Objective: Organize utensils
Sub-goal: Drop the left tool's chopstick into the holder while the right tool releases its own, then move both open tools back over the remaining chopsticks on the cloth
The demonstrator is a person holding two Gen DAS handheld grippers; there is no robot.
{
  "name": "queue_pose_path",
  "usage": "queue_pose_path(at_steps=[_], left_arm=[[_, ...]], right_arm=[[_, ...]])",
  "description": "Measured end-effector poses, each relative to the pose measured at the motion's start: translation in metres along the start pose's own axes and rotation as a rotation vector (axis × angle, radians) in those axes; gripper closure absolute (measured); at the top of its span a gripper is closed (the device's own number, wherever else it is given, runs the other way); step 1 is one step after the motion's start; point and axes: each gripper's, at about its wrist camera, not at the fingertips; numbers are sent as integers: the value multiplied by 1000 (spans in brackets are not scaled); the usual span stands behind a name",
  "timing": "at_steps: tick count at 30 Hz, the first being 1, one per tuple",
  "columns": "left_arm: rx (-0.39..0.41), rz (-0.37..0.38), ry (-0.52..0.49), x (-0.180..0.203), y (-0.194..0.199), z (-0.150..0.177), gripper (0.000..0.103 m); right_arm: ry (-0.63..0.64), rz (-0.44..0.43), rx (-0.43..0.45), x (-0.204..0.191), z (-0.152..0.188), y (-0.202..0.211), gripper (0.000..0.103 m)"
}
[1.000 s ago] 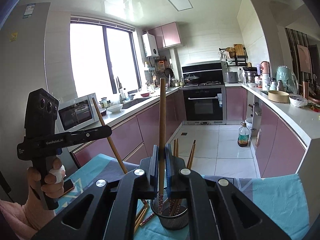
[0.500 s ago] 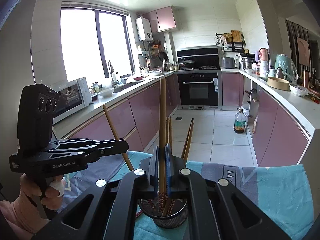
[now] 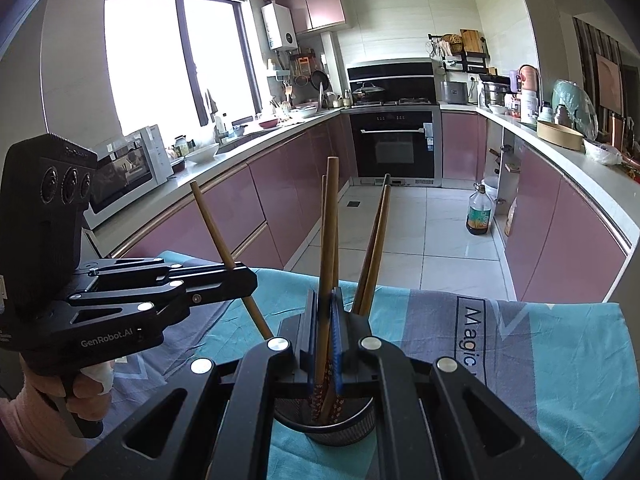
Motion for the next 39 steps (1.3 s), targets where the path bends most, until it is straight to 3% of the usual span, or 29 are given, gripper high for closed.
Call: queue_pose_path(at_steps=[8, 21, 28, 33, 39], left_arm=[[-17, -9, 8, -1, -11, 2, 94], [45, -63, 45, -21, 11, 17, 69], [63, -113, 43, -37, 34, 49, 58], [13, -149, 50, -52, 38, 84, 57], [-106, -166, 40, -59, 25, 129, 57]], right_arm=[[-10, 19, -3, 2, -1, -1, 96], [9, 26, 39, -7, 3, 17, 78], [30, -48, 70, -29, 19, 40, 71], [29, -111, 6, -46, 46, 32, 69], [-15, -151, -149, -57, 84, -7, 69]])
Point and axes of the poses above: each gripper's, at about its wrist camera, not at the fingertips, and y roughly against the way its jaws point, x to its right, z to its underside, and after that the axes turned 7 degrees about y, right-handed
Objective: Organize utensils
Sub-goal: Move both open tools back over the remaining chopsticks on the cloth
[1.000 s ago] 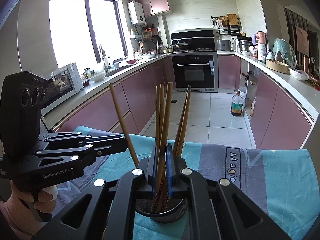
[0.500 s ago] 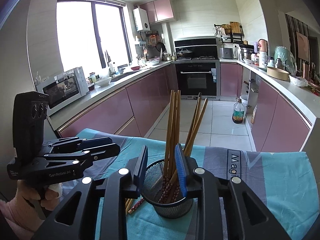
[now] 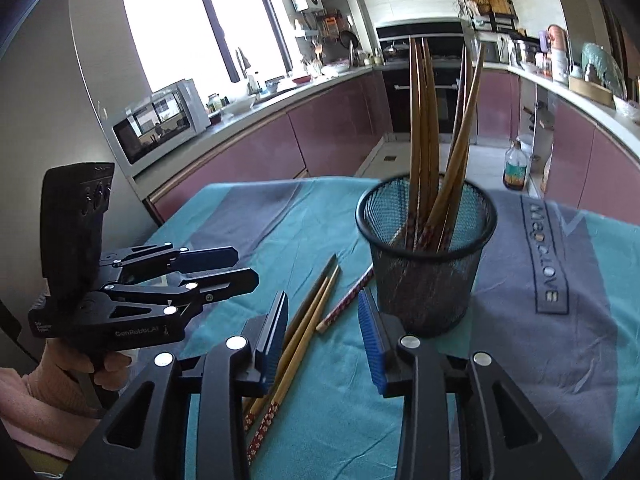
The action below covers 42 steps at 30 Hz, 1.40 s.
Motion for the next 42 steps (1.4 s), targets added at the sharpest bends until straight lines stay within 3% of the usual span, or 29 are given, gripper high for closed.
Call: queue_pose_path(at_steps=[7, 22, 31, 42], left_arm=[[-94, 19, -15, 3, -25, 25, 57], [-119, 43, -1, 4, -35, 38, 56], [-118, 62, 5, 2, -34, 38, 56], [-125, 73, -9, 9, -32, 41, 56]], right_arm=[[-42, 1, -88, 2, 16, -31, 70], [-119, 104, -132, 2, 3, -77, 81], [-151, 107, -143, 9, 13, -66, 97], [-116, 19, -210, -4, 52, -16, 97]])
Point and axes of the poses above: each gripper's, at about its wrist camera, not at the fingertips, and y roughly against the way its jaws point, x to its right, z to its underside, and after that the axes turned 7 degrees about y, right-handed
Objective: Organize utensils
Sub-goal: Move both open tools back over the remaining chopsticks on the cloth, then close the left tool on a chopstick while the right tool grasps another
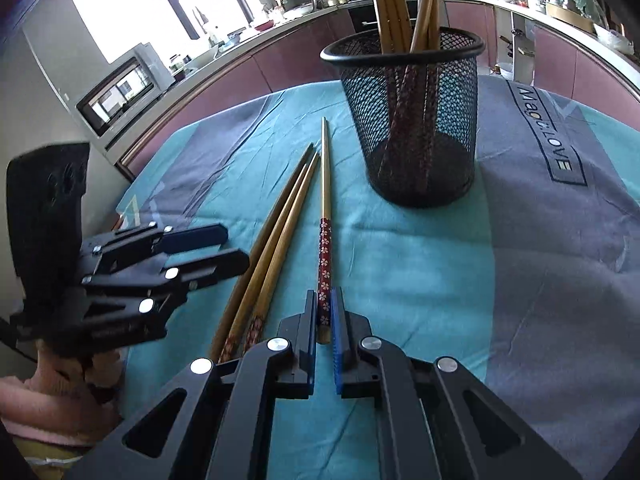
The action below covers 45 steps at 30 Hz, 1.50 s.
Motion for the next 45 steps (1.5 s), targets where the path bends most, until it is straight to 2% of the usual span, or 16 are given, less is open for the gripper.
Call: queue_pose_path(at_steps=[6, 8, 11, 16, 20, 32, 38, 45], left_arm=[[-4, -4, -9, 4, -1, 5, 57], [-5, -5, -13, 6, -1, 6, 58], [-7, -9, -18, 6, -3, 6, 60], [-7, -12, -15, 5, -4, 8, 64], [-6, -15, -18, 5, -3, 9, 65], [-15, -38, -20, 4, -13, -6, 70], [-19, -42, -28, 4, -16, -12, 85], [-29, -74, -28, -1, -27, -25, 82]], right_arm=[[111, -48, -82, -22, 24, 16, 97], [158, -96, -118, -31, 29, 17, 95], [187, -127, -94, -36, 24, 23, 92], [163, -72, 10, -30, -4, 18, 84], [130, -10, 42, -20, -26, -1, 84], [111, 59, 25, -13, -50, -42, 84], [126, 86, 31, -13, -48, -42, 90], [125, 96, 33, -9, -49, -42, 90]])
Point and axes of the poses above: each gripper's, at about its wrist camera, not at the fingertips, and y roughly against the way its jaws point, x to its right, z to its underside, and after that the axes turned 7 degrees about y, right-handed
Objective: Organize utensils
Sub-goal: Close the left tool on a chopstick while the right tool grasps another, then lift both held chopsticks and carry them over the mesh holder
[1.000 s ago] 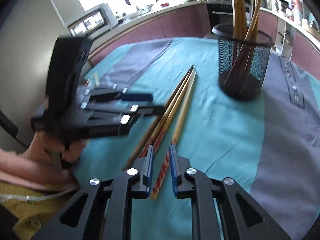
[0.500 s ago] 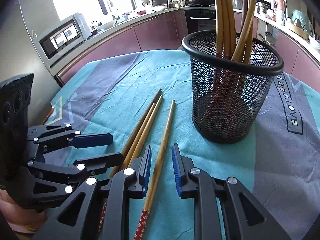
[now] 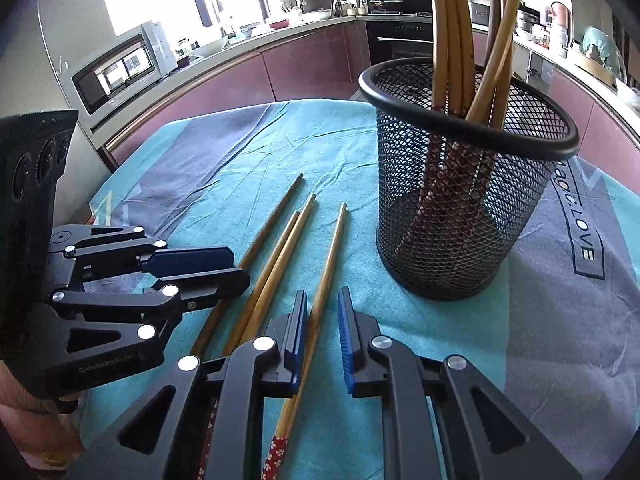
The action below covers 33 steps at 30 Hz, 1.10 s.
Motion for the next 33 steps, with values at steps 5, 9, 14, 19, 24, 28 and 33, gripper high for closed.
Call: queue_pose_path(at_steps=[5, 9, 14, 19, 24, 28, 33], left_arm=[[1, -16, -6, -1, -8, -9, 86], [14, -45, -14, 2, -9, -9, 89], [31, -63, -9, 5, -7, -7, 92], [41, -69, -10, 9, -1, -1, 95], [71, -63, 5, 6, 15, 1, 95], [102, -34, 19, 4, 33, 0, 95], [154, -4, 27, 4, 58, -3, 95]], right_arm=[[7, 13, 3, -2, -4, -3, 90], [9, 18, 8, -2, -4, -4, 92], [-28, -10, 19, 2, -2, -3, 98], [-40, -40, 37, 3, 0, 6, 98], [-48, -74, 74, 4, 2, 21, 98], [-39, -104, 115, 2, 3, 37, 98], [-35, -112, 162, 2, 5, 59, 98]])
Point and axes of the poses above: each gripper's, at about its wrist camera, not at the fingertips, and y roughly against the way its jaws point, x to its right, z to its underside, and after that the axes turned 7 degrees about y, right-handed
